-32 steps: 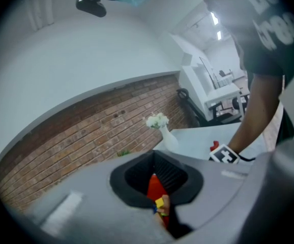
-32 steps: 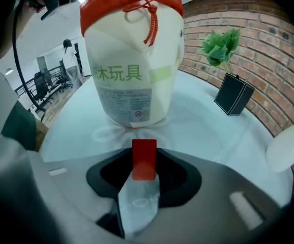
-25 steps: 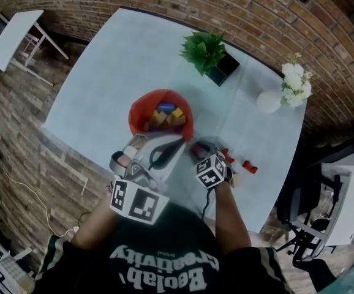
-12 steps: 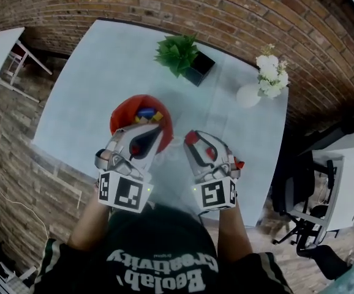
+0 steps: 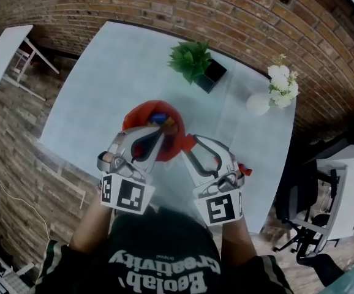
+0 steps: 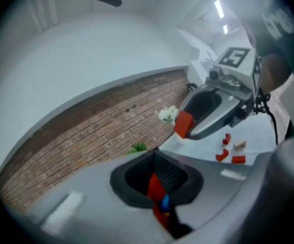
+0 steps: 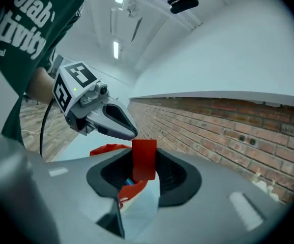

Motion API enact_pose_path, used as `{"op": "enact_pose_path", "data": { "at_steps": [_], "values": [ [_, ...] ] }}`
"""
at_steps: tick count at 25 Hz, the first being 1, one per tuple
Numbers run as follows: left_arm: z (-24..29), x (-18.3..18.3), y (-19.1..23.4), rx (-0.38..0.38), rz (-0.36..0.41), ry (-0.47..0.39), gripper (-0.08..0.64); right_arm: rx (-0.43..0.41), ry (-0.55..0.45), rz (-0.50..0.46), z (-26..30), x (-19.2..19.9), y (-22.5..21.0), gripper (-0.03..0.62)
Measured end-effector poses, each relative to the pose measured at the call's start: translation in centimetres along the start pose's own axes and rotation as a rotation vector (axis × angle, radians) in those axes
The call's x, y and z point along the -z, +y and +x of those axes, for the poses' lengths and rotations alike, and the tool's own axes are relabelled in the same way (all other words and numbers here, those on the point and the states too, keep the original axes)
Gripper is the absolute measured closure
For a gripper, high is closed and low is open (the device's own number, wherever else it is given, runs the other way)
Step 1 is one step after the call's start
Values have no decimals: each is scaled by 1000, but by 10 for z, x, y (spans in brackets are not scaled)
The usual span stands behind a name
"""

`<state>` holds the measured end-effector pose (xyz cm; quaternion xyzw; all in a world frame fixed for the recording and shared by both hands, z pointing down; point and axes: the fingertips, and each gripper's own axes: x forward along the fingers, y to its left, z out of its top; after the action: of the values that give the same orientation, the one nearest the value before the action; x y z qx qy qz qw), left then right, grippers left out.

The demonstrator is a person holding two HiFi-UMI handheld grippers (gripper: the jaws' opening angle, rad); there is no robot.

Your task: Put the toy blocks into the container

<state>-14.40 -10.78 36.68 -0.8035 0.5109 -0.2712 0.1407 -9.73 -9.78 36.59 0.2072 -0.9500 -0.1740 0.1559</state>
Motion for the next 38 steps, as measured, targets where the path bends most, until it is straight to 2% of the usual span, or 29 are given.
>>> {"op": "enact_pose_path", "data": {
  "at_steps": [8, 11, 12, 13, 18, 22, 23, 24, 25, 27, 30, 38],
  "values": [
    [-35, 37, 34, -77, -30, 53, 557, -129, -4, -34, 59, -14, 38, 443],
    [-40, 43, 39, -85, -38, 59, 557, -165, 2, 14, 71, -12, 47, 439],
    [-40, 45, 39, -84, -39, 61, 557, -183, 4, 44, 74, -11, 50, 376],
    [-40, 46, 39, -81, -40, 63, 557, -200, 13, 64, 77, -10, 52, 255],
    [-37, 50, 39, -70, -43, 63, 557, -214, 53, 47, 80, 0, 56, 244],
    [-36, 50, 38, -61, -40, 60, 557, -180, 58, 33, 76, 2, 52, 245],
    [-35, 49, 37, -58, -39, 60, 557, -149, 57, 9, 74, 1, 49, 293],
    [-35, 49, 37, -55, -38, 59, 557, -112, 58, -23, 72, 1, 45, 453],
    [-34, 49, 36, -52, -38, 59, 557, -83, 59, -52, 71, 1, 41, 585],
    [-32, 46, 34, -45, -35, 54, 557, -68, 59, -71, 68, 1, 40, 586],
    [-28, 38, 26, -19, -23, 39, 557, -47, 57, -48, 59, -2, 37, 586],
    [11, -24, -39, 139, 39, -69, 557, 105, 106, -13, -9, 15, 3, 585]
  ]
}}
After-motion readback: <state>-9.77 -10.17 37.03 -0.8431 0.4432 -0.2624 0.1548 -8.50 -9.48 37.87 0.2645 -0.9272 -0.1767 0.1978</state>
